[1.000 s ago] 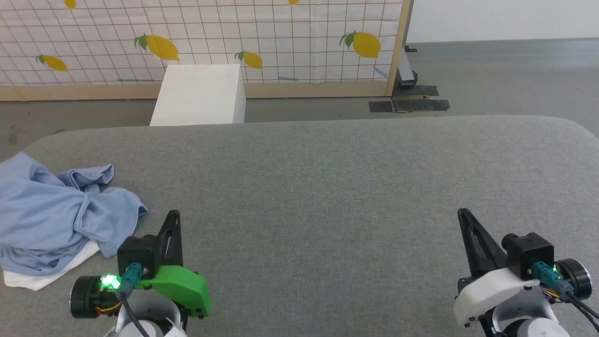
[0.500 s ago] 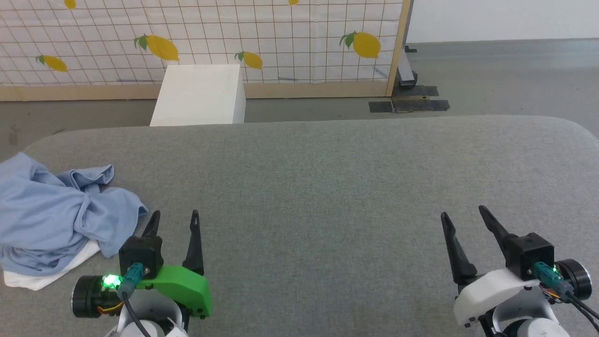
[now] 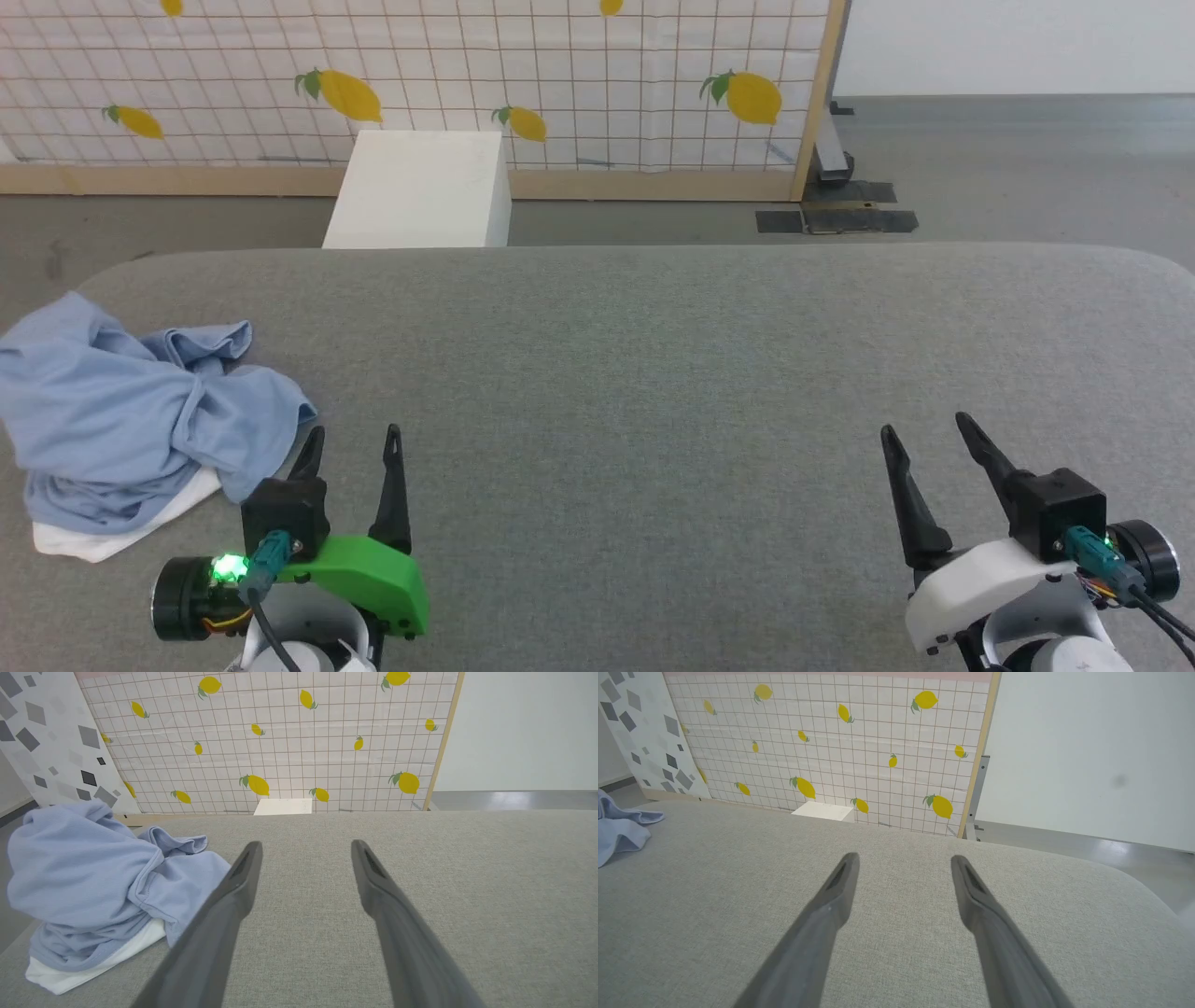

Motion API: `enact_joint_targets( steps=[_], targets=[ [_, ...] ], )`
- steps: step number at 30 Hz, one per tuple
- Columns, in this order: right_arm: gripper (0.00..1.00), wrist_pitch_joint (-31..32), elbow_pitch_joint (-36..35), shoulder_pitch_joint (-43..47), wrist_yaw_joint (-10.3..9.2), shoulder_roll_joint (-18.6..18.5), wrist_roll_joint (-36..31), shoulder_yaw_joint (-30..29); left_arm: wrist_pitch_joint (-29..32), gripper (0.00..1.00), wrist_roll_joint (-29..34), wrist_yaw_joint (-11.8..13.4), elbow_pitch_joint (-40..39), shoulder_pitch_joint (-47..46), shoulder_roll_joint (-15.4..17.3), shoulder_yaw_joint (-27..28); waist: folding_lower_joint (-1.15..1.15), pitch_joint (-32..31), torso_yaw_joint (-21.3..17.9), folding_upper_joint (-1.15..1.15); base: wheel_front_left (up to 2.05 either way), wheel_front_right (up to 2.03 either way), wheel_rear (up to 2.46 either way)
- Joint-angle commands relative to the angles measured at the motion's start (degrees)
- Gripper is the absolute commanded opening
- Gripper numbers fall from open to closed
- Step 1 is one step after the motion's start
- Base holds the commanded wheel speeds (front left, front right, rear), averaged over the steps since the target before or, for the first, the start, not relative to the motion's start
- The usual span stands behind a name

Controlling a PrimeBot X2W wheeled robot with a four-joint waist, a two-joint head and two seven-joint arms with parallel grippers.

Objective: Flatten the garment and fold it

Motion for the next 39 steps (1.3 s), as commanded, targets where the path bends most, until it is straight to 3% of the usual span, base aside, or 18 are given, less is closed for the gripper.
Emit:
enact_joint_targets(
  steps=[1, 39],
  targets=[
    [1.00, -0.73, 0.34, -0.24, -0.01, 0.02, 0.49, -0.02, -0.66, 1.00, -0.53, 0.42, 0.49, -0.42, 0.18, -0.21, 0.00, -0.14, 0.67, 0.00, 0.00, 0.00, 0.00],
    [1.00, -4.52, 3.74, -1.45, -0.04, 0.07, 2.64, 1.79, -5.15, 1.00, -4.79, 4.58, 3.03, 0.31, 1.97, -0.49, 0.00, -1.29, 14.37, 0.00, 0.00, 0.00, 0.00]
  ],
)
